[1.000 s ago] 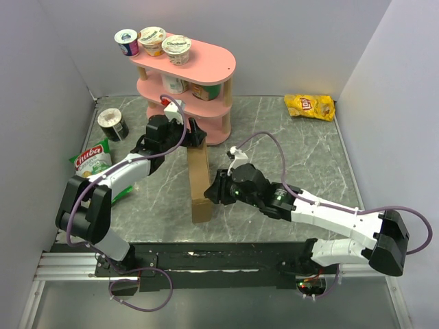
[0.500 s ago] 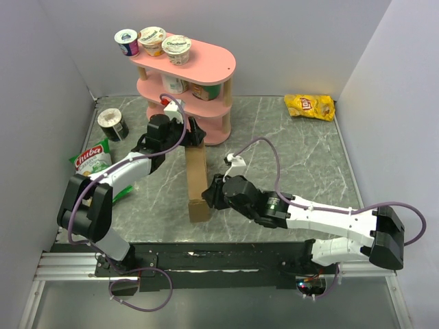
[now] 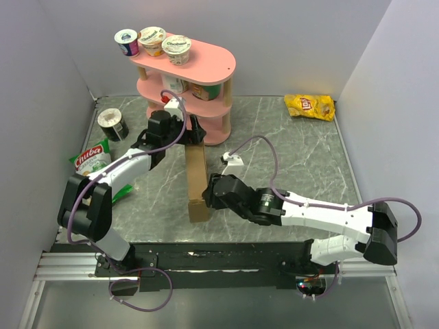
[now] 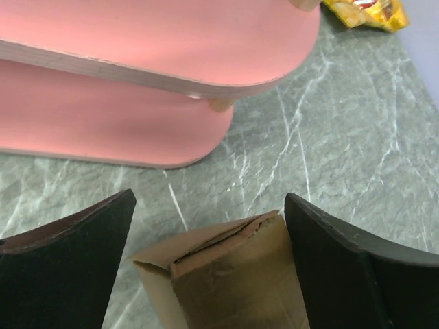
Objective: Fold the paper box
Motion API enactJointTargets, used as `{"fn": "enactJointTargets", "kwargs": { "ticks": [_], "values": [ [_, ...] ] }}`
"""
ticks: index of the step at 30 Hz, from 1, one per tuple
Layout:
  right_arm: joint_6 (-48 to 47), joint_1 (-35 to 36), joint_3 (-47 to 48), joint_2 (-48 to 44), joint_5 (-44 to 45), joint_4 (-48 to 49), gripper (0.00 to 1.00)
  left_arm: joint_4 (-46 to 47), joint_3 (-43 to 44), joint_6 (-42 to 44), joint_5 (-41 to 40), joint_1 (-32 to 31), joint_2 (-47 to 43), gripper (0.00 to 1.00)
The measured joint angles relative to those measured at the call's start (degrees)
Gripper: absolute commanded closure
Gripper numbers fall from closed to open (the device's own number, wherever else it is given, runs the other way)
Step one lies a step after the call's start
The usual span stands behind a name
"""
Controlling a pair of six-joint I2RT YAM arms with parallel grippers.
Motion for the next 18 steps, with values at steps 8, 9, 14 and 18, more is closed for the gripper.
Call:
{"fn": "enactJointTargets", "kwargs": {
  "ticks": [8, 9, 14, 18],
  "values": [
    [-2.58, -5.29, 3.82, -3.78, 0.07, -15.56, 0.00, -12.61, 11.15, 2.51, -1.51, 0.22, 0.04, 0.04],
    [-3.52, -6.29, 3.98, -4.79, -0.17, -17.44, 0.00, -13.81, 13.55, 2.91, -1.55, 0.28, 0.04, 0.04],
    [-9.01, -11.65, 4.13, -8.20, -4.92, -21.03, 0.00, -15.93, 20.76, 4.26, -1.77, 0.37, -0.44, 0.04],
    [-12.31, -13.77, 5.62, -8.20, -8.17, -20.98, 0.00, -17.62, 21.51, 4.63, -2.03, 0.59, -1.81, 0.04]
  ]
}}
